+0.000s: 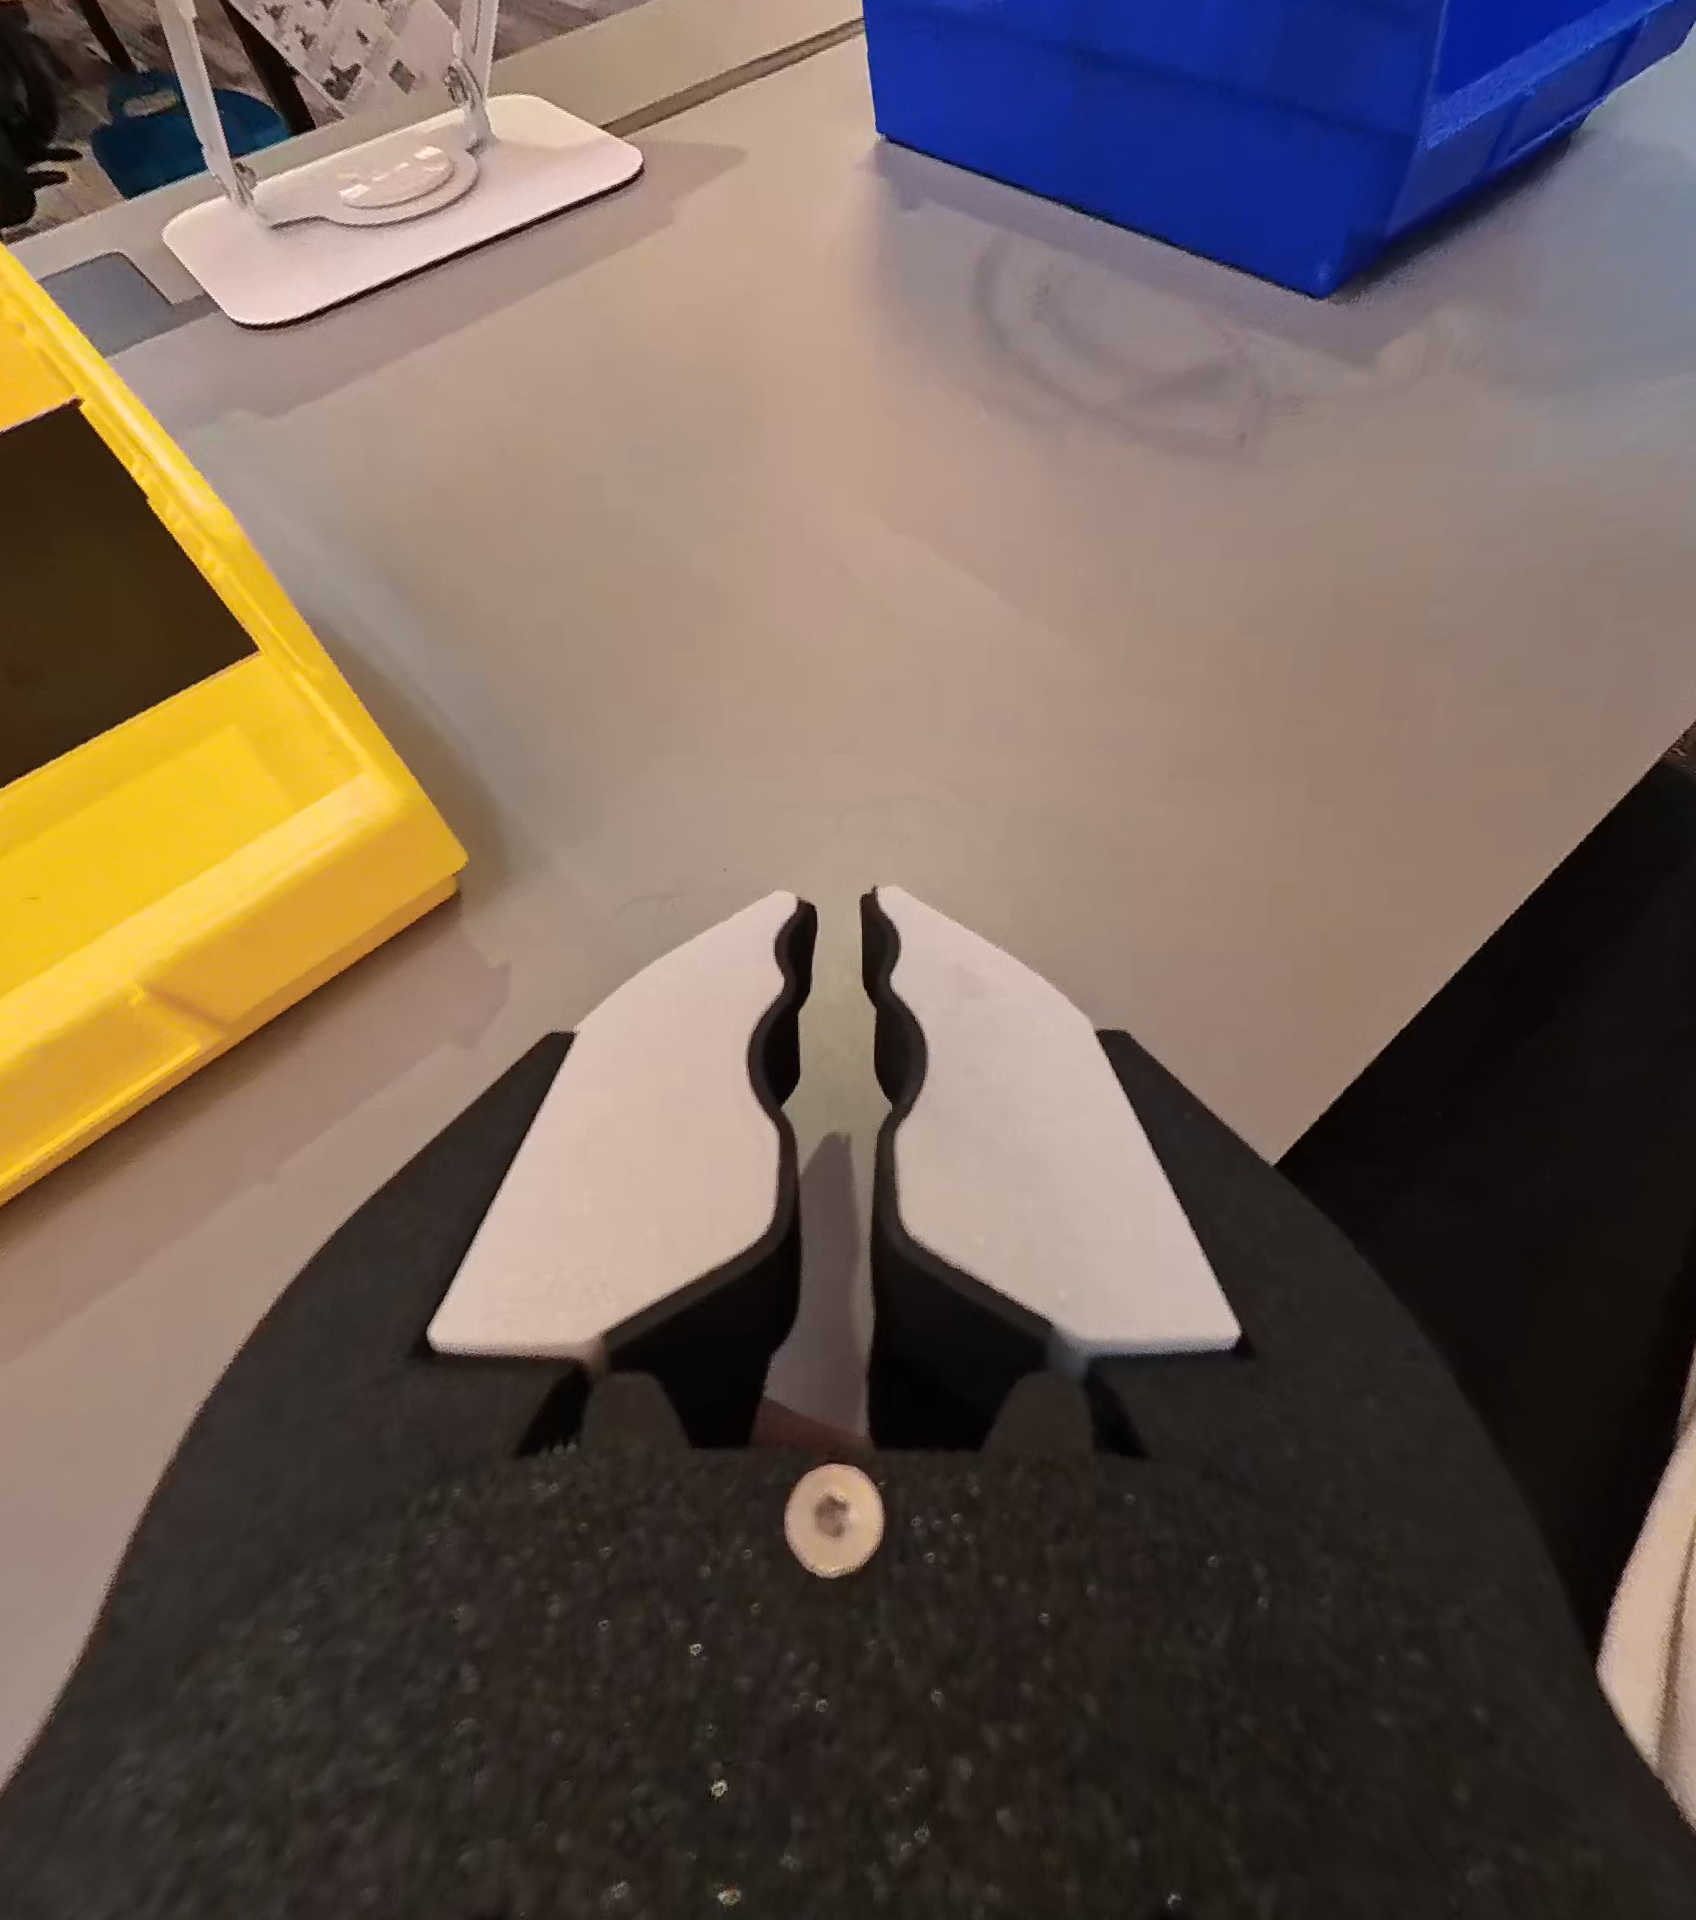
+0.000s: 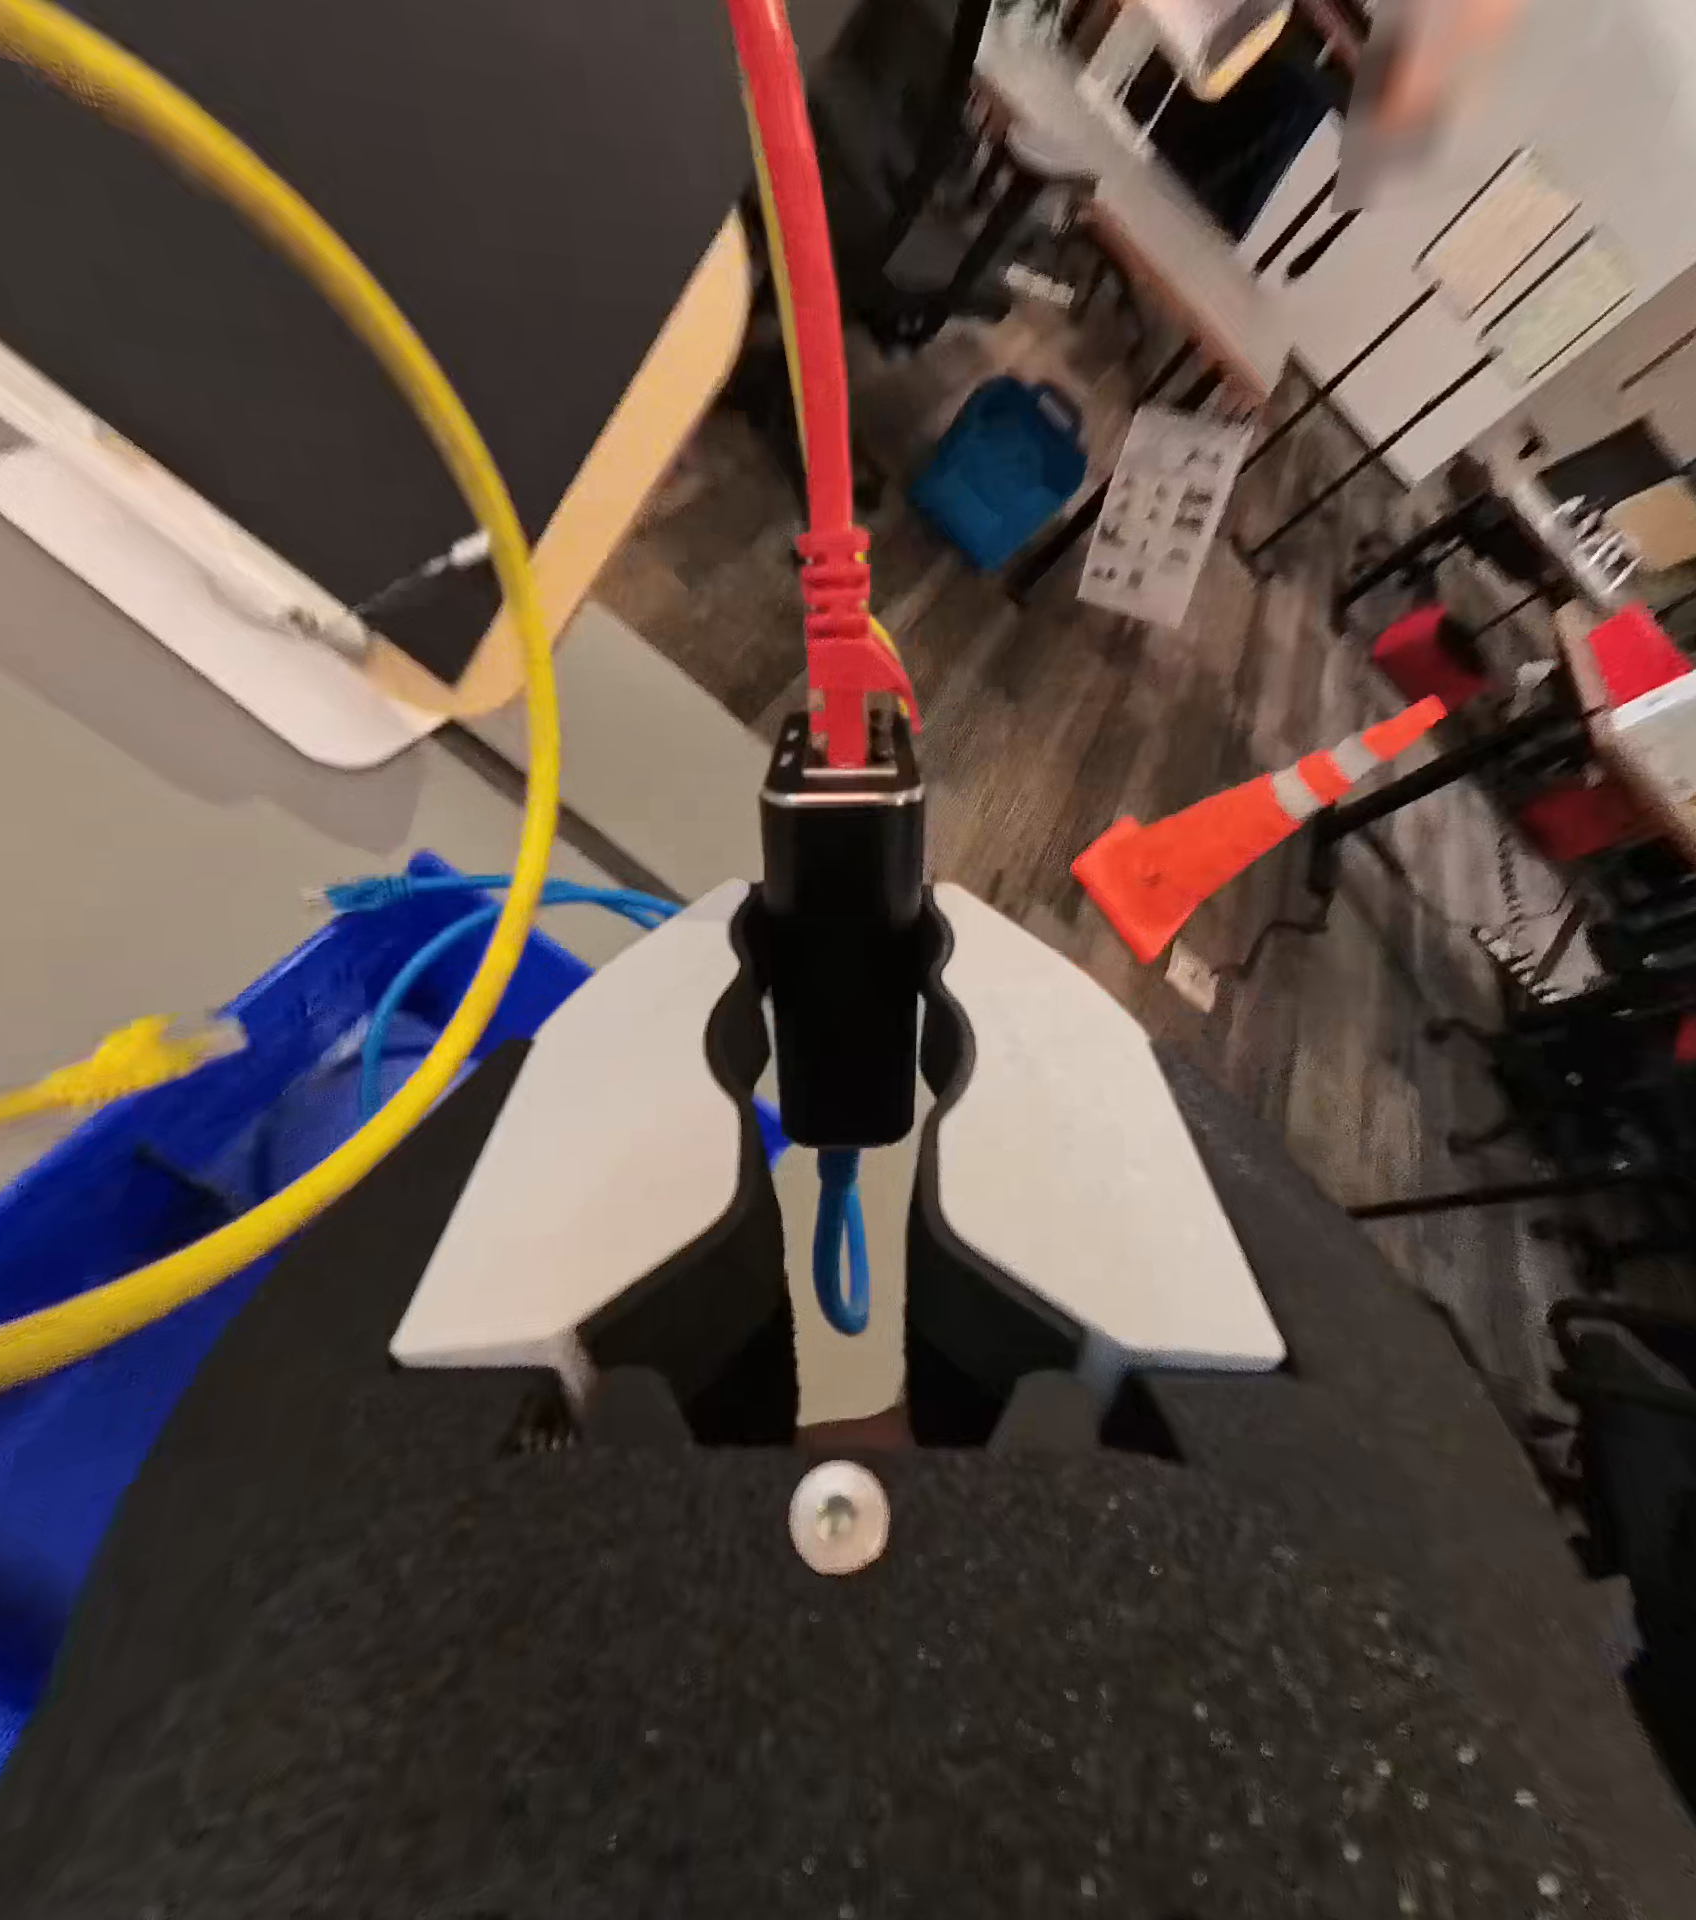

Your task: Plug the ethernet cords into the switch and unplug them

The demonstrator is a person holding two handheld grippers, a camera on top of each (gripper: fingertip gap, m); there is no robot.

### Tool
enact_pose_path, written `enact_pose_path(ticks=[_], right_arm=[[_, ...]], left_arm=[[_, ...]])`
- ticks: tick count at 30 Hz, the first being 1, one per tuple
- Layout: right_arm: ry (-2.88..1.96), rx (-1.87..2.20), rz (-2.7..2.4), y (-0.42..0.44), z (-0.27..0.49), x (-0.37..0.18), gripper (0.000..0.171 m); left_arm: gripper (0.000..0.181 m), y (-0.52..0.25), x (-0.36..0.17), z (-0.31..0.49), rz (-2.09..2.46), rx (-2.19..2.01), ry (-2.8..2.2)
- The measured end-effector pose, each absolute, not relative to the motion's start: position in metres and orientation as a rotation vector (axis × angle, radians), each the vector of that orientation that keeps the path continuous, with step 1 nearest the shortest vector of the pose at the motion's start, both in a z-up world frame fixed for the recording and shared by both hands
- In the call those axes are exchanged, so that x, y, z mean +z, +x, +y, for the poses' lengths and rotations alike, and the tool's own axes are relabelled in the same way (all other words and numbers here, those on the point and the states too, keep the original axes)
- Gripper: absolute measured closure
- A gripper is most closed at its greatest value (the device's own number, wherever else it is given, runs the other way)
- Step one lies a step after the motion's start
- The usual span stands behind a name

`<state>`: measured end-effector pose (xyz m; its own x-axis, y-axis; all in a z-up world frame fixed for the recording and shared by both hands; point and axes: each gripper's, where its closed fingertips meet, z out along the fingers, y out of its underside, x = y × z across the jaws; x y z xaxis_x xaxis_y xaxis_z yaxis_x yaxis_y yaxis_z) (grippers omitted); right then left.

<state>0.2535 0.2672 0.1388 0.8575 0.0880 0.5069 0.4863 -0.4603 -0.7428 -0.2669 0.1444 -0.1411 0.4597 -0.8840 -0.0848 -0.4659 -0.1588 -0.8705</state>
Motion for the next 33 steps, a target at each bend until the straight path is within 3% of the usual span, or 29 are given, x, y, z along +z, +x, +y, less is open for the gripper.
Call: enact_pose_path(ticks=[14, 26, 33], right_arm=[[-2.621, -0.113, -0.436, 0.257, 0.275, -0.094, 0.145], [-3.019, -0.036, -0.587, 0.241, 0.266, -0.172, 0.144], [-2.986, 0.115, -0.403, 0.238, 0.272, -0.172, 0.143]], left_arm=[[0.173, -0.272, -0.150, 0.150, 1.162, -0.525, -1.821], [0.173, -0.272, -0.155, 0.151, 1.193, -0.500, -1.830], [0.172, -0.272, -0.153, 0.151, 1.191, -0.504, -1.811]])
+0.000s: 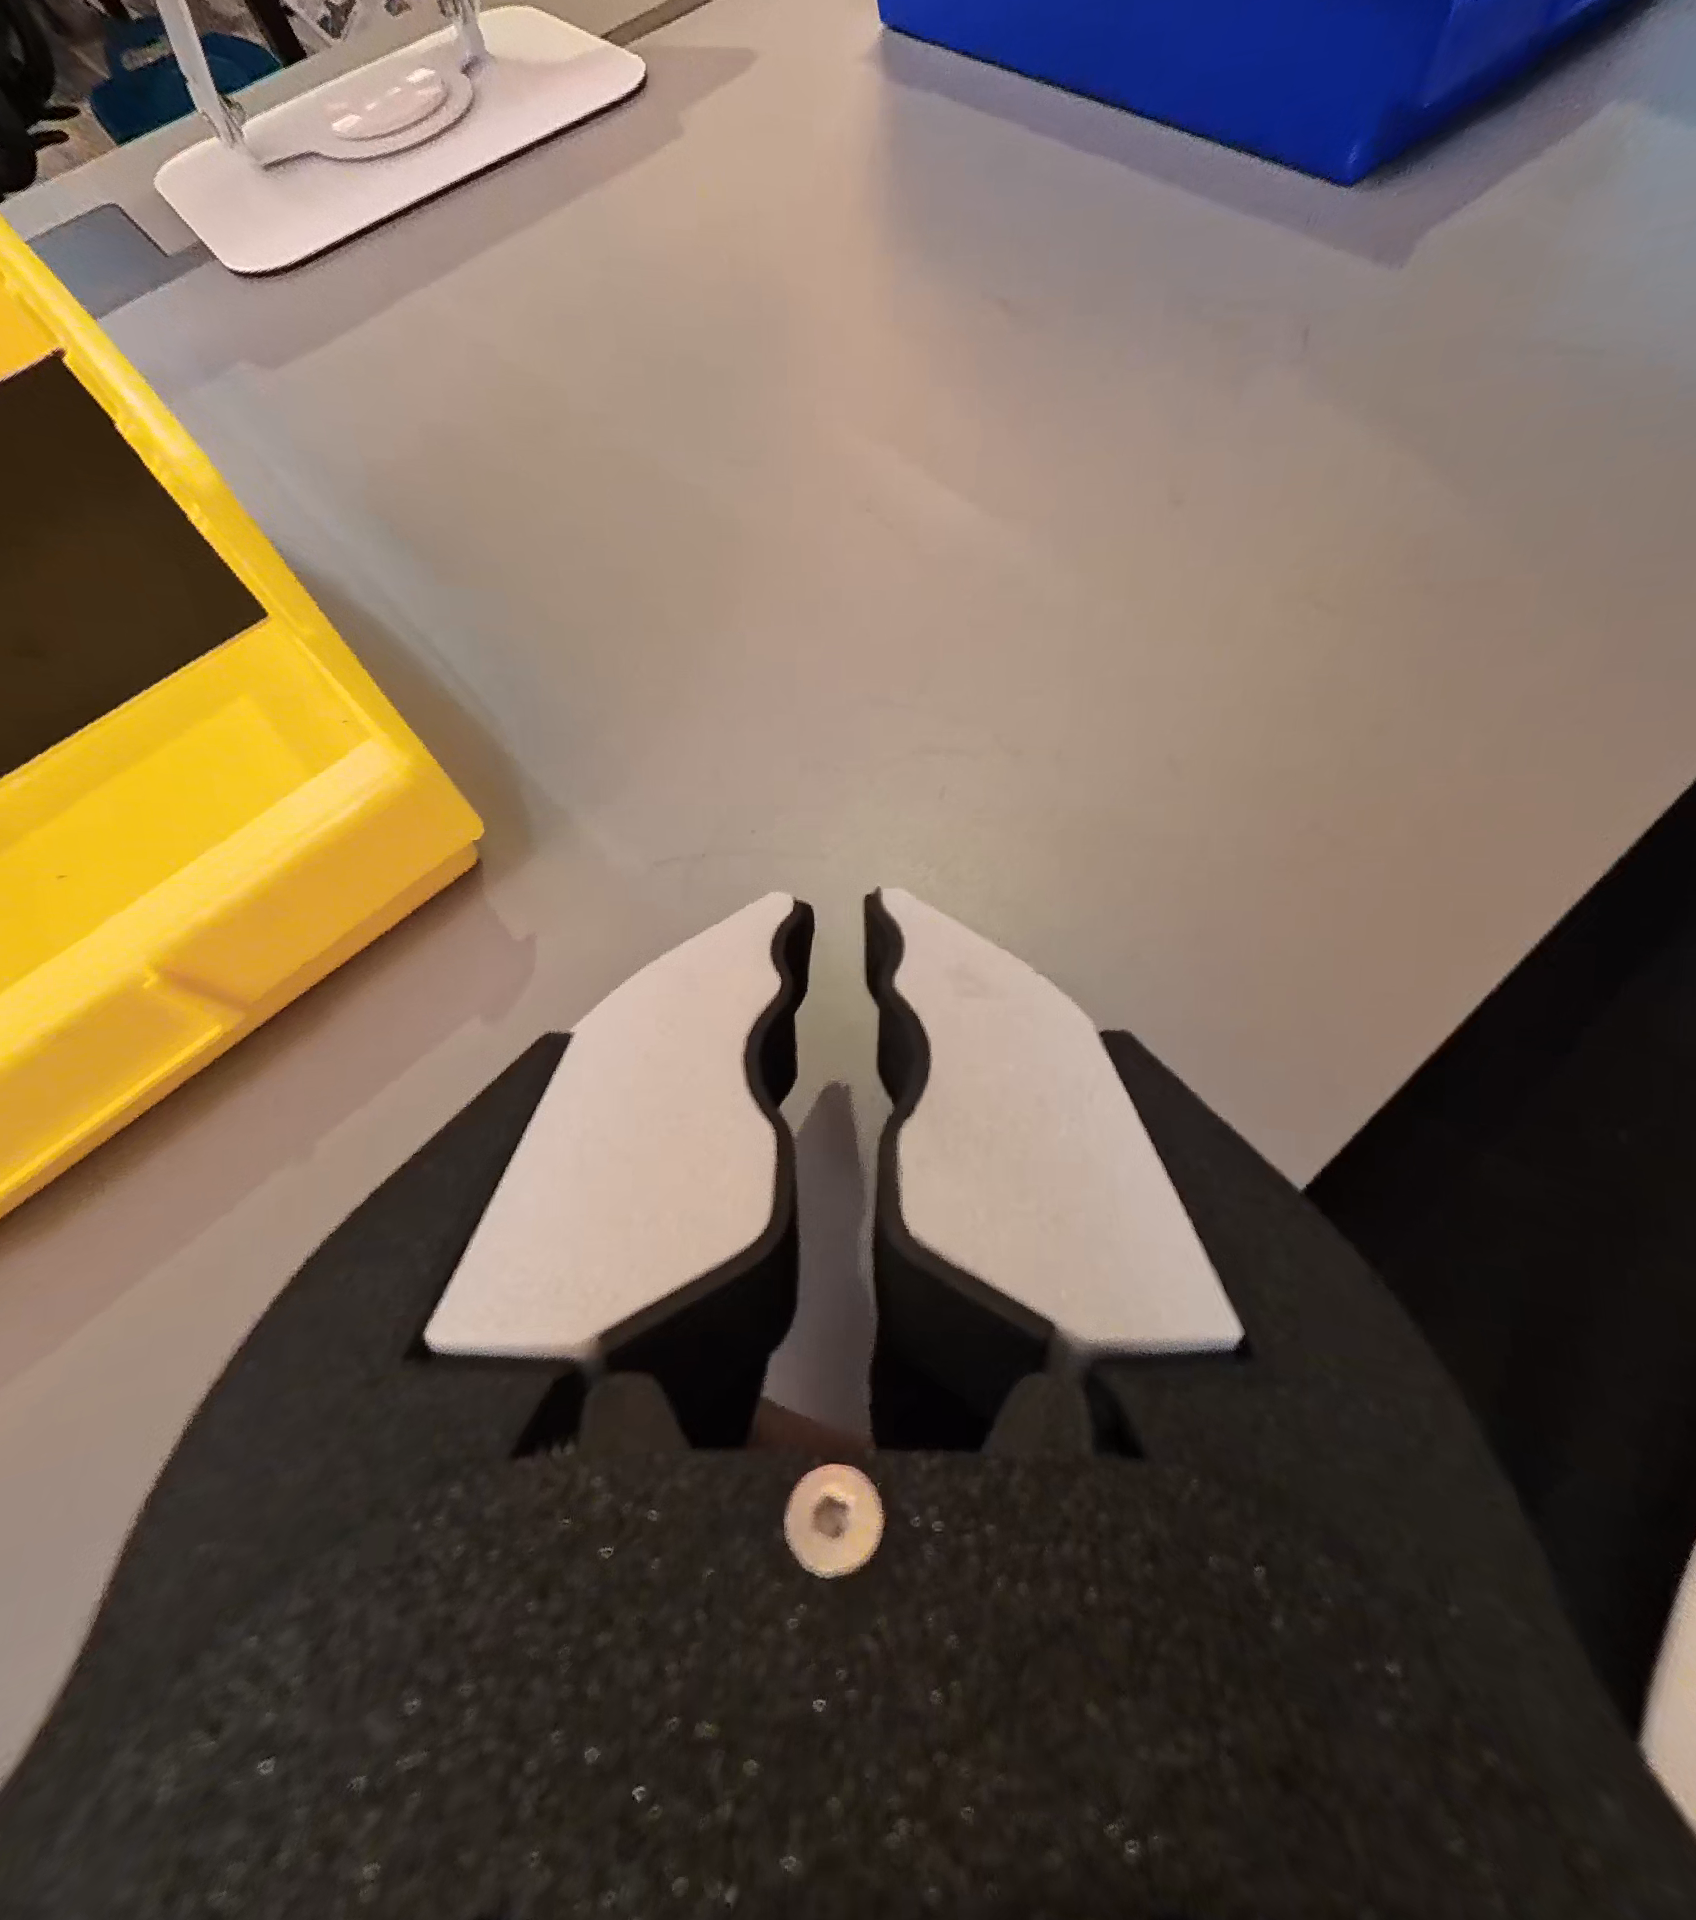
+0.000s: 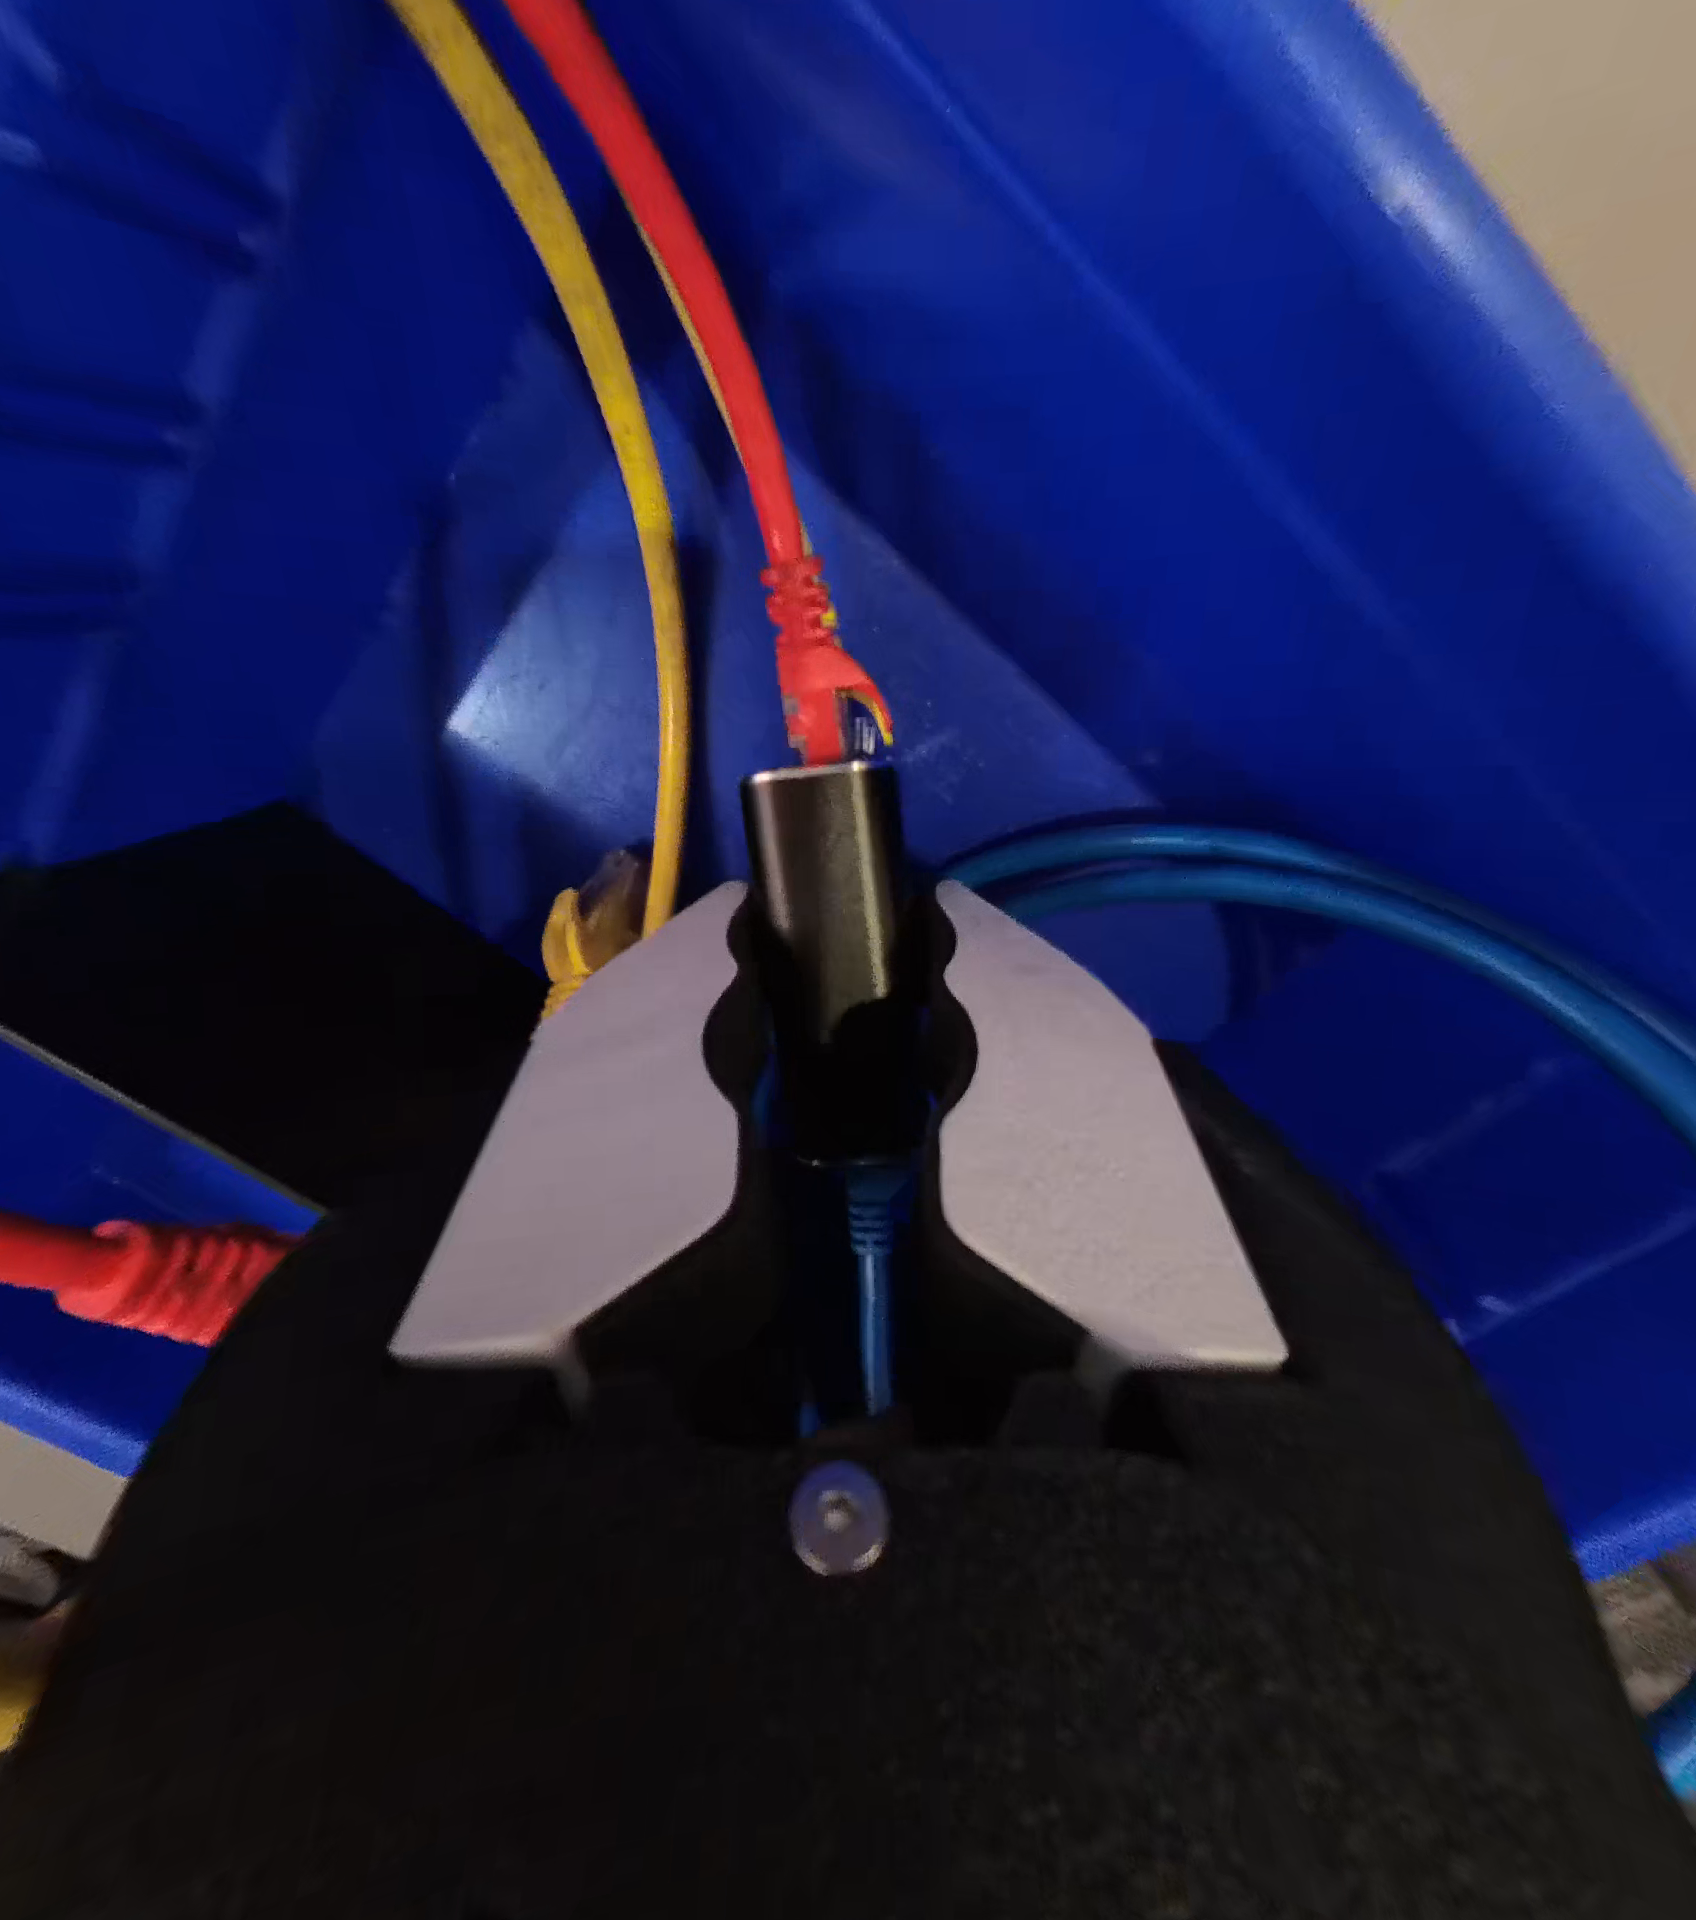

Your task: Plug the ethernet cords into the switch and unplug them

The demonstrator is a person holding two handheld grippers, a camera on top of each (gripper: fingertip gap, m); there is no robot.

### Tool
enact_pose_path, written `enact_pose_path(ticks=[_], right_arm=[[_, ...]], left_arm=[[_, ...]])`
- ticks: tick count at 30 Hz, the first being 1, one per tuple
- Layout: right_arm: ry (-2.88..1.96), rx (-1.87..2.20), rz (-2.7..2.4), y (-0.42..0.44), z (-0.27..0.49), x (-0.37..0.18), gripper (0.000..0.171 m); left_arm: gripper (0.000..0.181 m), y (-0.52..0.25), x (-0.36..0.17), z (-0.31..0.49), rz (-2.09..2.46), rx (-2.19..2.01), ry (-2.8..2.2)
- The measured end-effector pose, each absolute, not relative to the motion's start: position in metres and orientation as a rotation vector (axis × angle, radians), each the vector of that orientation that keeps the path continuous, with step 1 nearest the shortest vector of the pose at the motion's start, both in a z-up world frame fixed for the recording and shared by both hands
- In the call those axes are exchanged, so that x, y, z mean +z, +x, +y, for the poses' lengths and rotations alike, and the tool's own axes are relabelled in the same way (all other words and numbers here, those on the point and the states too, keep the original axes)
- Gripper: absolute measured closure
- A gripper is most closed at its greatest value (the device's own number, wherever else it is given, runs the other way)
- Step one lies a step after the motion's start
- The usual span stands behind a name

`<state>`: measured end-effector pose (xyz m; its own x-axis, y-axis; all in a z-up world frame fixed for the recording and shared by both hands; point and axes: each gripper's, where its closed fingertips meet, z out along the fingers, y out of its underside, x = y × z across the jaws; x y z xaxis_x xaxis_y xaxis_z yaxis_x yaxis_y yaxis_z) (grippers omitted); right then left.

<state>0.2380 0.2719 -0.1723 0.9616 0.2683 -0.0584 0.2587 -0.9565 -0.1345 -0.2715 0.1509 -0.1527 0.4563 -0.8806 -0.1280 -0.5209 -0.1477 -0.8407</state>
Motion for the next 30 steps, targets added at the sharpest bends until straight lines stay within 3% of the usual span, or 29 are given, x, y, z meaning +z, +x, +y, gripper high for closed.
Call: enact_pose_path(ticks=[8, 13, 17, 22, 25, 30], right_arm=[[-2.889, 0.120, -0.167, 0.248, 0.277, -0.133, 0.118], [-2.733, 0.115, -0.145, 0.247, 0.288, -0.091, 0.120], [-2.410, 0.039, -0.030, 0.247, 0.292, -0.011, 0.126], [-1.980, -0.011, -0.063, 0.189, 0.231, 0.063, 0.130], [-1.833, 0.020, -0.009, 0.149, 0.177, 0.048, 0.130], [-1.680, -0.018, 0.302, 0.118, 0.095, -0.040, 0.136]], left_arm=[[0.172, -0.274, -0.151, 0.154, 1.158, -0.521, -1.825], [0.172, -0.277, -0.151, 0.158, 1.136, -0.521, -1.836], [0.172, -0.288, -0.143, 0.170, 1.050, -0.459, -1.832], [0.169, -0.316, -0.126, 0.198, 0.856, -0.371, -1.811], [0.161, -0.337, -0.114, 0.216, 0.712, -0.376, -1.803], [0.148, -0.367, -0.110, 0.236, 0.562, -0.368, -1.835]])
